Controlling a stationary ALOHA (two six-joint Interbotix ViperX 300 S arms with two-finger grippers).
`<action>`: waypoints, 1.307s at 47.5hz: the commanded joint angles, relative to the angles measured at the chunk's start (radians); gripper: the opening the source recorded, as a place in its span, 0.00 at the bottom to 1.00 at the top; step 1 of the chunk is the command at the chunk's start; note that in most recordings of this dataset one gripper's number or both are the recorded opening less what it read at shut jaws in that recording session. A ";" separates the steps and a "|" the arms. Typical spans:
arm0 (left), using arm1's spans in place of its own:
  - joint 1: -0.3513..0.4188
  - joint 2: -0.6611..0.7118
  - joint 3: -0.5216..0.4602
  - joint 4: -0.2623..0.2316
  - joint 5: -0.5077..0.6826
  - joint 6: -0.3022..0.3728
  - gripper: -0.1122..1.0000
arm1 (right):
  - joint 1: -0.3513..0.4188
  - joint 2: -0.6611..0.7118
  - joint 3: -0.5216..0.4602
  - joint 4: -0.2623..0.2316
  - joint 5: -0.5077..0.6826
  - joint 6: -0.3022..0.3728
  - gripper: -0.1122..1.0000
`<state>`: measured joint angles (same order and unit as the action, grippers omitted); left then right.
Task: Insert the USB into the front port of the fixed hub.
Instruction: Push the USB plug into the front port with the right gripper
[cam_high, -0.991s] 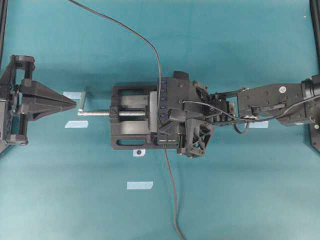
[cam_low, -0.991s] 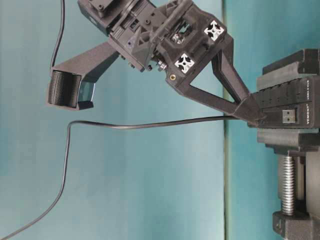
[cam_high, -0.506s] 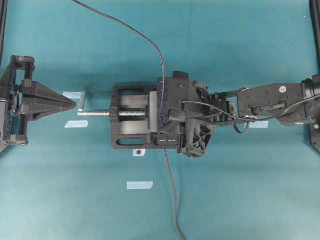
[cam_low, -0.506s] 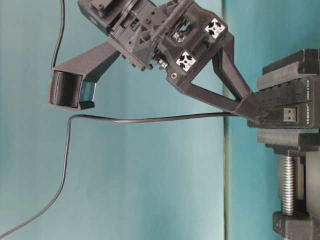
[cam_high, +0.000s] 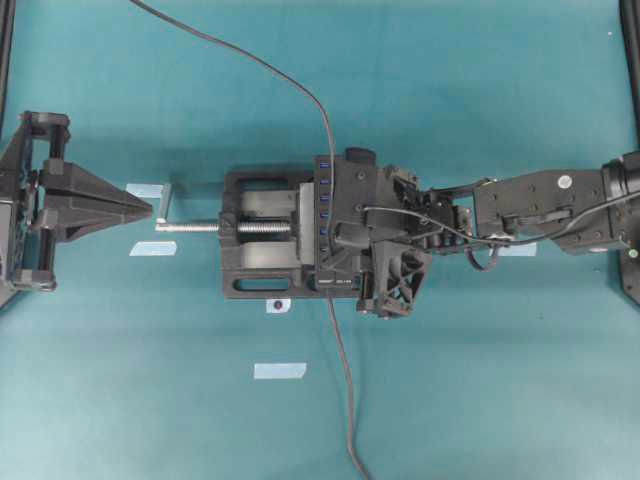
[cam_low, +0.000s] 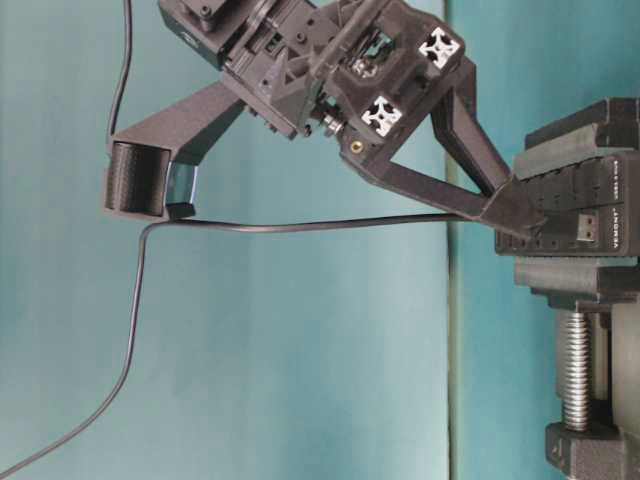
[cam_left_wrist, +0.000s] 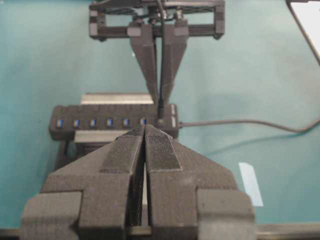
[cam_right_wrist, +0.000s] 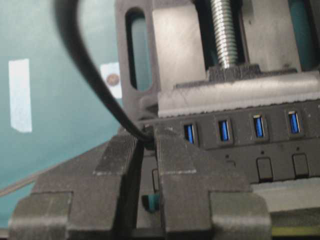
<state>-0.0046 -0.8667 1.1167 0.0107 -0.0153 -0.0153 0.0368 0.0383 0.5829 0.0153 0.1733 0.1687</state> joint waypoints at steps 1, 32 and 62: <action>-0.002 0.003 -0.009 0.002 -0.008 -0.002 0.10 | 0.006 -0.014 -0.018 0.000 -0.003 0.014 0.16; -0.002 0.003 -0.008 0.002 -0.008 -0.003 0.10 | 0.015 0.012 -0.025 0.005 0.002 0.014 0.16; -0.002 0.003 -0.005 0.002 -0.012 -0.003 0.10 | 0.035 0.038 -0.025 0.008 0.026 0.021 0.16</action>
<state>-0.0046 -0.8682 1.1244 0.0107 -0.0169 -0.0169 0.0460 0.0721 0.5645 0.0169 0.1963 0.1749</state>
